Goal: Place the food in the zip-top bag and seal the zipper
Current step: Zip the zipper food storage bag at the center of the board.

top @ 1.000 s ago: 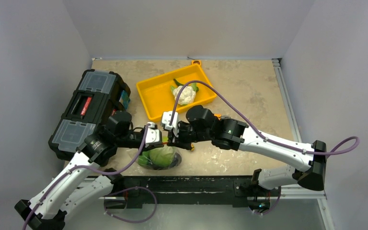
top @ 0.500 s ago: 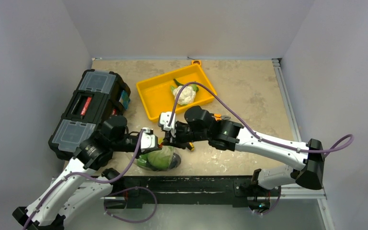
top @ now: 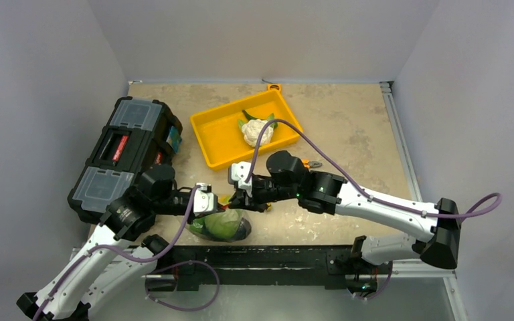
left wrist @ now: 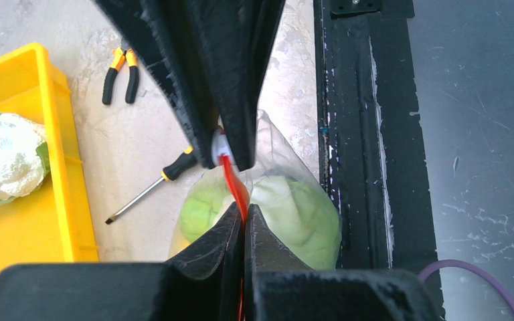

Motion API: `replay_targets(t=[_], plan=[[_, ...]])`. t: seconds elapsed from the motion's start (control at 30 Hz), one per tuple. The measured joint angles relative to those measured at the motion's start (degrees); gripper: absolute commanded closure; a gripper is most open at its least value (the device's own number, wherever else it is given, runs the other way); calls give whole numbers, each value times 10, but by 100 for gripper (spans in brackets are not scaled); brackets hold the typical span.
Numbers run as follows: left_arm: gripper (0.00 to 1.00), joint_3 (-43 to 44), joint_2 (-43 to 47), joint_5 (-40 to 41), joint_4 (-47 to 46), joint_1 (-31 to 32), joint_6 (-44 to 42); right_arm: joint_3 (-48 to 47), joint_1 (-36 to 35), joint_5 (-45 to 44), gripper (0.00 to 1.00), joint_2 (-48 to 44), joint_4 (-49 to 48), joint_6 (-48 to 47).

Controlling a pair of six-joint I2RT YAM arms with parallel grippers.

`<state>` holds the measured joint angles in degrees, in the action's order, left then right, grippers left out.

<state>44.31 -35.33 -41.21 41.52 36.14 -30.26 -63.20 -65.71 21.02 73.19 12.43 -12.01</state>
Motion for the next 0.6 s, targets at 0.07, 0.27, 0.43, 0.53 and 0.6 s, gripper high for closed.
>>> replay_targets(t=[0.07, 0.27, 0.43, 0.53, 0.6], plan=[[100, 0, 0, 0, -3, 0, -4, 3, 0, 13, 99, -13, 1, 0], [100, 0, 0, -1, -8, 0, -8, 4, 0, 31, 99, -16, 4, -2], [100, 0, 3, 1, -3, 0, -9, 4, 0, 43, 99, -8, -1, -6], [100, -1, 3, 3, 0, 0, -9, 4, 0, 42, 99, -2, -9, -7], [100, -1, 4, 5, 0, 0, -9, 4, 0, 40, 99, 0, -13, -7]])
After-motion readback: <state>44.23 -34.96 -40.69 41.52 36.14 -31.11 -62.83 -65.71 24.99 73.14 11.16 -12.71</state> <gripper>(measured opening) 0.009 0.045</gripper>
